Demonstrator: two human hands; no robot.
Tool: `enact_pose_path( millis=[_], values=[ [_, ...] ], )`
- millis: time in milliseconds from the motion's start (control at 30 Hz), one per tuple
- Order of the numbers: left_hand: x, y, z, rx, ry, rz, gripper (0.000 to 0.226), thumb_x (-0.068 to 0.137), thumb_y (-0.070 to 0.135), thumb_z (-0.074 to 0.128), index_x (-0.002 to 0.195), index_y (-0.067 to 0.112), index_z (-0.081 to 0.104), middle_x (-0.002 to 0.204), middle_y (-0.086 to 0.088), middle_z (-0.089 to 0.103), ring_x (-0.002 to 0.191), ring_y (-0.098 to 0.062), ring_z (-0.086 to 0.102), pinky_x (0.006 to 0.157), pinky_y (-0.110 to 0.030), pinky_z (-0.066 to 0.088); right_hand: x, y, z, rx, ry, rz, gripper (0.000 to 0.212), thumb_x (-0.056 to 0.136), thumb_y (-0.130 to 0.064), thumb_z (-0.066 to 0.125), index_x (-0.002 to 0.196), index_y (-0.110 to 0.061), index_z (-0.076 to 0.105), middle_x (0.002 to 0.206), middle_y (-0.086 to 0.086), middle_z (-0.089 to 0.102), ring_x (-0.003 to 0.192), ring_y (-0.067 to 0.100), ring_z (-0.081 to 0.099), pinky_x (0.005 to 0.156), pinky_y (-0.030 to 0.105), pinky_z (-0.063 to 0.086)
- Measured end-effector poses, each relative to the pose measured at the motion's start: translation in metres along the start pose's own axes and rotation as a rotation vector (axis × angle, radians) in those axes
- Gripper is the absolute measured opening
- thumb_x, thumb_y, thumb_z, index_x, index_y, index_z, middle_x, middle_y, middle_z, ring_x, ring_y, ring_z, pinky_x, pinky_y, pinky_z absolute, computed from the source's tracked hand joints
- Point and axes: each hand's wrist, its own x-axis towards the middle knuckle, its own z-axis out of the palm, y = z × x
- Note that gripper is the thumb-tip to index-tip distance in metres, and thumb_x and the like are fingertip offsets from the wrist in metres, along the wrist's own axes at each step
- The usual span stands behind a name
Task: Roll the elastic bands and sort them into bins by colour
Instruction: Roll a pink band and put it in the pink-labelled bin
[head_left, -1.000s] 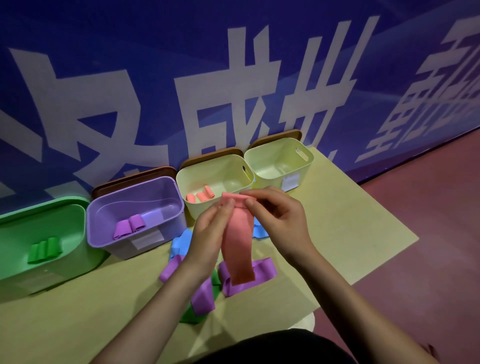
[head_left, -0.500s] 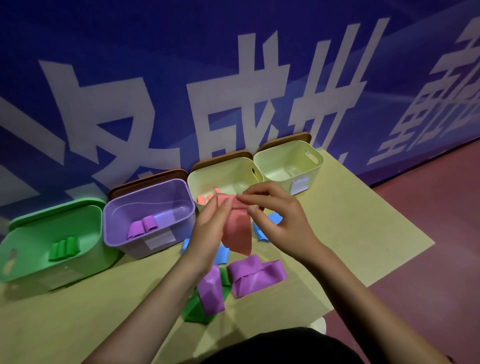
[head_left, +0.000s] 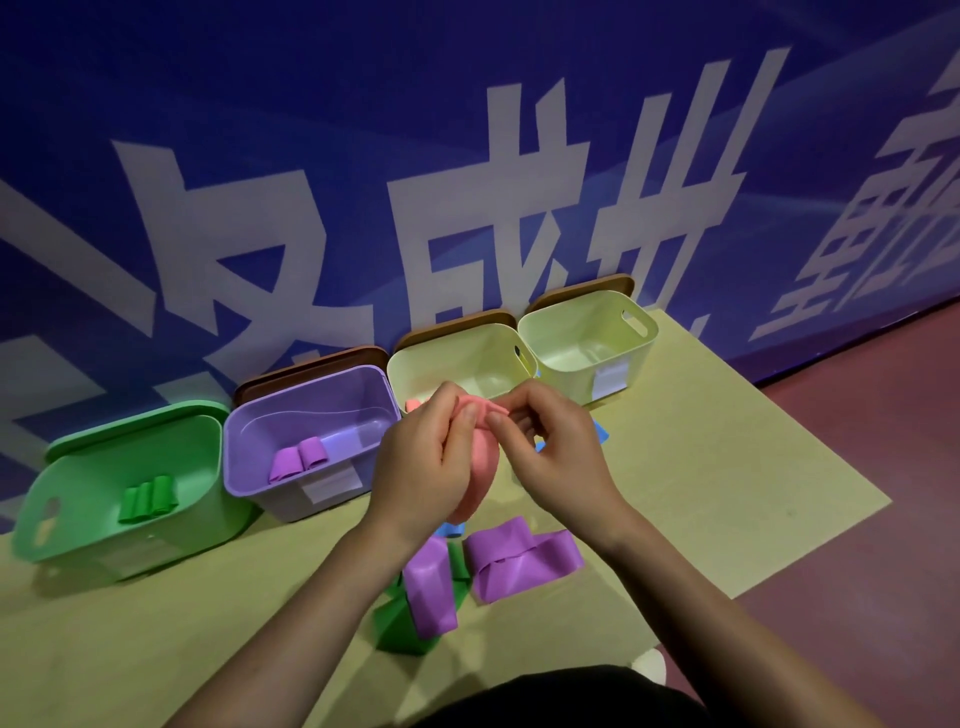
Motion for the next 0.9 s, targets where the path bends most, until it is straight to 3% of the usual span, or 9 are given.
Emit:
enact_pose_path(
  millis=[67, 133, 233, 300, 400, 533, 633, 733, 900],
  values=[
    [0.000, 0.003, 0.000, -0.200, 0.000, -0.044, 0.018, 0.095, 0.033, 0.046, 0.087, 0.026, 0.061, 0.082, 0.009, 0.065, 0.081, -0.007, 0.061, 0.067, -0.020, 0.047, 0.000, -0.003, -0.001, 0.052, 0.035, 0.014, 0.013, 0.087, -0.018, 0.061, 0.082, -0.006, 0.064, 0.074, 0.005, 0.063, 0.066, 0.019, 0.057, 0.061, 0.037, 0.048],
    [0.001, 0.010, 0.001, -0.520, -0.005, -0.206, 0.017, 0.094, 0.027, 0.054, 0.086, 0.028, 0.069, 0.091, 0.008, 0.070, 0.091, -0.008, 0.063, 0.079, -0.020, 0.048, 0.001, -0.006, -0.002, 0.065, 0.057, -0.004, 0.008, 0.087, -0.014, 0.060, 0.085, -0.009, 0.067, 0.078, 0.002, 0.065, 0.070, 0.019, 0.058, 0.064, 0.035, 0.049],
    [-0.001, 0.014, 0.002, -0.797, -0.042, -0.498, 0.024, 0.080, 0.045, 0.057, 0.089, 0.029, 0.073, 0.094, 0.005, 0.072, 0.091, -0.009, 0.065, 0.080, -0.025, 0.051, 0.004, -0.011, -0.003, 0.056, 0.073, -0.069, 0.012, 0.087, -0.008, 0.063, 0.091, -0.016, 0.069, 0.082, 0.000, 0.065, 0.073, 0.016, 0.058, 0.066, 0.028, 0.048],
    [-0.003, 0.013, 0.002, -0.845, -0.067, -0.595, 0.035, 0.078, 0.050, 0.055, 0.097, 0.025, 0.071, 0.093, 0.006, 0.073, 0.089, -0.008, 0.067, 0.078, -0.025, 0.054, 0.005, -0.012, -0.003, 0.013, 0.077, -0.134, 0.014, 0.087, -0.005, 0.065, 0.096, -0.014, 0.071, 0.083, 0.000, 0.065, 0.074, 0.012, 0.057, 0.067, 0.019, 0.044],
    [-0.005, 0.015, 0.000, -0.930, -0.029, -0.632, 0.029, 0.087, 0.042, 0.052, 0.094, 0.023, 0.071, 0.092, 0.006, 0.074, 0.086, -0.005, 0.068, 0.078, -0.026, 0.053, 0.007, -0.007, -0.005, -0.112, 0.065, -0.246, 0.016, 0.086, -0.004, 0.067, 0.100, -0.009, 0.072, 0.084, 0.001, 0.064, 0.073, 0.010, 0.056, 0.067, 0.019, 0.045],
    [-0.004, 0.012, -0.003, -0.978, -0.012, -0.675, 0.041, 0.083, 0.047, 0.059, 0.099, 0.011, 0.072, 0.111, -0.012, 0.069, 0.104, -0.020, 0.064, 0.100, -0.040, 0.044, 0.006, 0.004, -0.008, -0.289, -0.011, -0.443, 0.016, 0.088, -0.007, 0.066, 0.102, -0.007, 0.073, 0.085, 0.006, 0.064, 0.077, 0.018, 0.059, 0.068, 0.026, 0.048],
    [-0.005, 0.007, 0.000, -0.934, -0.002, -0.709, 0.035, 0.094, 0.030, 0.054, 0.113, 0.004, 0.065, 0.116, -0.016, 0.067, 0.108, -0.022, 0.062, 0.109, -0.044, 0.039, 0.006, 0.009, -0.007, -0.388, -0.060, -0.552, 0.017, 0.089, -0.010, 0.064, 0.102, -0.006, 0.073, 0.088, 0.009, 0.065, 0.082, 0.024, 0.061, 0.072, 0.028, 0.048],
    [-0.008, 0.006, -0.001, -0.885, -0.016, -0.690, 0.024, 0.097, 0.023, 0.048, 0.108, 0.010, 0.066, 0.104, -0.007, 0.069, 0.099, -0.017, 0.064, 0.102, -0.040, 0.042, 0.008, 0.006, -0.012, -0.227, -0.150, -0.431, 0.020, 0.088, -0.013, 0.062, 0.103, -0.008, 0.074, 0.096, 0.006, 0.065, 0.091, 0.018, 0.061, 0.076, 0.026, 0.049],
    [-0.005, 0.009, -0.002, -0.815, 0.006, -0.615, 0.020, 0.098, 0.024, 0.048, 0.102, 0.017, 0.065, 0.099, -0.008, 0.068, 0.090, -0.015, 0.064, 0.086, -0.034, 0.049, 0.005, -0.005, -0.010, 0.064, -0.237, 0.065, 0.033, 0.082, -0.028, 0.068, 0.114, -0.019, 0.067, 0.095, -0.004, 0.064, 0.085, 0.007, 0.060, 0.074, 0.017, 0.047]
  ],
)
